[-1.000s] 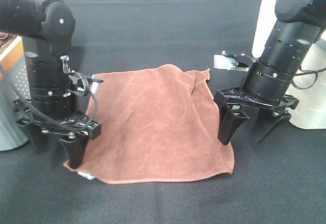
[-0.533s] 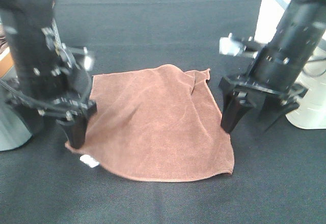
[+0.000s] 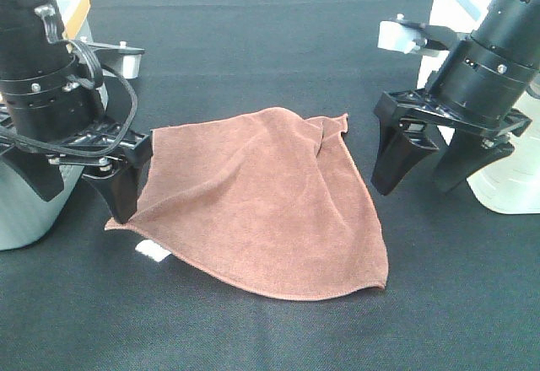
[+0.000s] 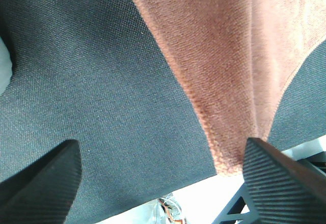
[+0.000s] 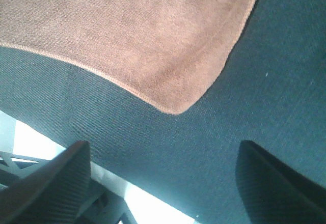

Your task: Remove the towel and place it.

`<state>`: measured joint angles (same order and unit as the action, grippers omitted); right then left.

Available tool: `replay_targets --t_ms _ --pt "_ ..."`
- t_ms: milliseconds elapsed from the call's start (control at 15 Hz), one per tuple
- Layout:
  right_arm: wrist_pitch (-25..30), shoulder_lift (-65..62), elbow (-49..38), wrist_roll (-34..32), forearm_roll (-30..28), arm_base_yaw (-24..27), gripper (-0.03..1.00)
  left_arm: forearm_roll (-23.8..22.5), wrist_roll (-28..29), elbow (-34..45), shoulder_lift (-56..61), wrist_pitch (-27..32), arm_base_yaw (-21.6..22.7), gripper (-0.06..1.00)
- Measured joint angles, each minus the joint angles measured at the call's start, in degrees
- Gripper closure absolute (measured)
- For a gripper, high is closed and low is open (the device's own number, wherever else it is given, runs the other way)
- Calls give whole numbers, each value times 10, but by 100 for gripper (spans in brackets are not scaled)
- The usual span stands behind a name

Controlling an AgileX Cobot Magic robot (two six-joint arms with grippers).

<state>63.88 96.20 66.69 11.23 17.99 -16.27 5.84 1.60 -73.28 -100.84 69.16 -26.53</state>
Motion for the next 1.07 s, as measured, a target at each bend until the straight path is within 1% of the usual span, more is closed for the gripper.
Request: replay_targets --t_ms 133,400,533,667,733,1067 --pt "6 -1 0 -1 0 0 22 3 5 0 12 0 0 13" --pt "10 -1 0 -1 3 0 22 -15 13 16 25 1 0 13" --pt "10 -1 0 -1 6 0 22 -17 16 25 25 -1 0 13" --pt "9 -1 0 -1 6 0 22 -17 18 42 18 -38 0 13" --pt "9 -1 0 -1 6 0 22 -17 22 53 7 -58 0 13" --pt "8 -1 0 -1 6 0 22 -17 30 62 -97 -81 0 13"
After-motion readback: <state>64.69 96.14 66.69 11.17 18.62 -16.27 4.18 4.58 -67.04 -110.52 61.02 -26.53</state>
